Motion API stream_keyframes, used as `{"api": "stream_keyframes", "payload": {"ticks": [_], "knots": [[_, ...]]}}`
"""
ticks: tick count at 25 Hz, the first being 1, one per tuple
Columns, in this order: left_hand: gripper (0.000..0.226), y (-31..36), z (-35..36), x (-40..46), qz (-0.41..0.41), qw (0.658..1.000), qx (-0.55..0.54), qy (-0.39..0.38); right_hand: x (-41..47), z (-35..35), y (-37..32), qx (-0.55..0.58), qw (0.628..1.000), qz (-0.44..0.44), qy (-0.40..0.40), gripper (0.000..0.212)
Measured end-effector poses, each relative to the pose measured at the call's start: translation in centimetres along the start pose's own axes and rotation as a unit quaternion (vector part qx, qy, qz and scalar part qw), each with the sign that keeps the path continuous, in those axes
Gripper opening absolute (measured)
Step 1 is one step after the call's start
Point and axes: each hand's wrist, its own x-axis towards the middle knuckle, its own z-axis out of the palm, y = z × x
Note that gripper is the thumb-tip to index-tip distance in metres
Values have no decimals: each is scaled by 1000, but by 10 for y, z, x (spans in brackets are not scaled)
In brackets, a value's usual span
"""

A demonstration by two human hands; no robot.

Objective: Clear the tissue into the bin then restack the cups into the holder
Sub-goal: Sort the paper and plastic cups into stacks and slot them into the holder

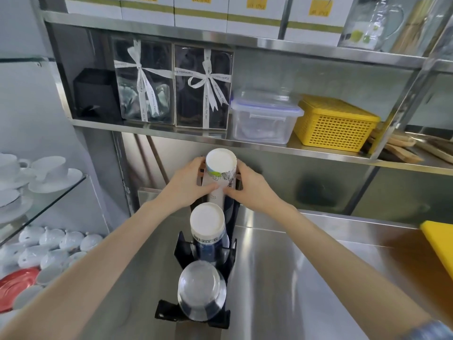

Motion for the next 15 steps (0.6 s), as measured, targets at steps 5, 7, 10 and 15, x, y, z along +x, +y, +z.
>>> {"api": "stream_keyframes", "payload": {"ticks": [5, 7, 10, 15], "knots": [[65, 6, -7, -6, 36, 998, -13, 44, -13, -2, -4, -86, 991, -77, 69, 51], [58, 8, -8, -9, 60, 997, 29, 41, -14, -1, -4, -127, 989, -70, 33, 55], [57, 12, -12, -12, 63, 993, 98, 18, -14, -2, -6, -176, 983, -54, 2, 64], [68, 32, -18, -27, 19, 966, 254, -46, -38, -18, -15, -250, 968, -26, 8, 69]]}}
